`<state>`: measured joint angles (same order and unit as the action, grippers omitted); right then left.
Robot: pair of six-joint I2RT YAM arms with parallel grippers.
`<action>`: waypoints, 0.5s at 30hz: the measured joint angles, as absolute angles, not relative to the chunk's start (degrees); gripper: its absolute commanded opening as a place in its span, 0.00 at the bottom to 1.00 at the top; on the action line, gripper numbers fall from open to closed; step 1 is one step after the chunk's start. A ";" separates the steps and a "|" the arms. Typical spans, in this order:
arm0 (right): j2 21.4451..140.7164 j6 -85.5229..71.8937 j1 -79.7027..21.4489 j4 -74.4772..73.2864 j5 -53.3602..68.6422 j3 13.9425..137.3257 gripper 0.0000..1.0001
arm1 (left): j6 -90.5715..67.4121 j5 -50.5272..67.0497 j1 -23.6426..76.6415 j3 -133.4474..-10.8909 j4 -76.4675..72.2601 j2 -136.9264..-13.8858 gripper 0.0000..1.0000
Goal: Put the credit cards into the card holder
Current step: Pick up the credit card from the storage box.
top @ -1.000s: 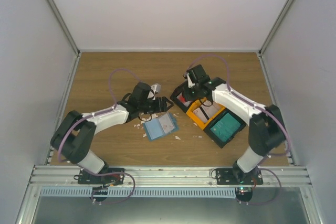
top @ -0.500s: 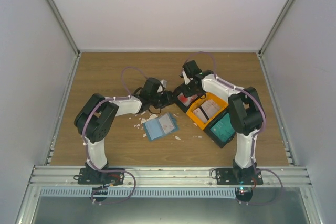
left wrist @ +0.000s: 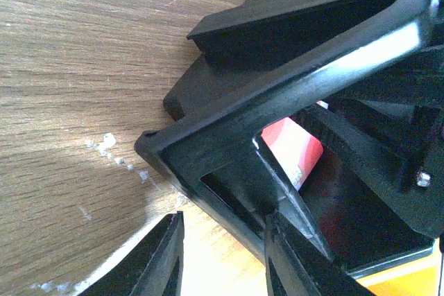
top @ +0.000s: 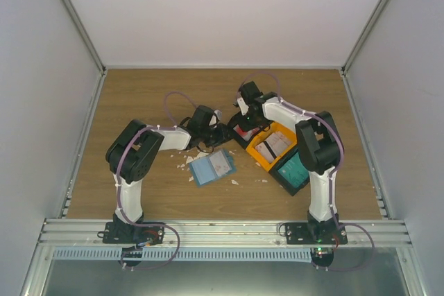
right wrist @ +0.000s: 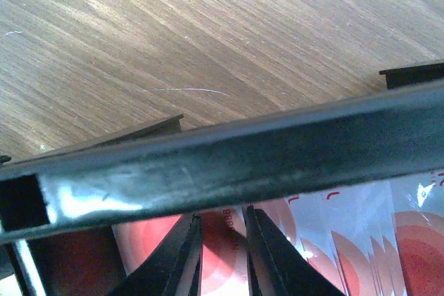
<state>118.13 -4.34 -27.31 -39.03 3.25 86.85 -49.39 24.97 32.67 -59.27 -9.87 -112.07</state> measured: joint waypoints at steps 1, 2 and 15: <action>118.13 -4.32 -27.31 -39.11 3.49 86.91 0.14 | -49.34 25.12 32.64 -59.27 -9.89 -112.14 0.34; 118.13 -4.25 -27.31 -39.13 3.53 86.91 0.13 | -49.34 25.30 32.62 -59.35 -9.87 -112.16 0.34; 114.37 -4.34 -26.81 -38.79 7.27 85.17 0.10 | -48.84 26.79 32.38 -60.82 -9.54 -112.77 0.34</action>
<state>114.37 -4.34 -26.81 -38.79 7.27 85.17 -48.84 26.79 32.38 -60.82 -9.54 -112.77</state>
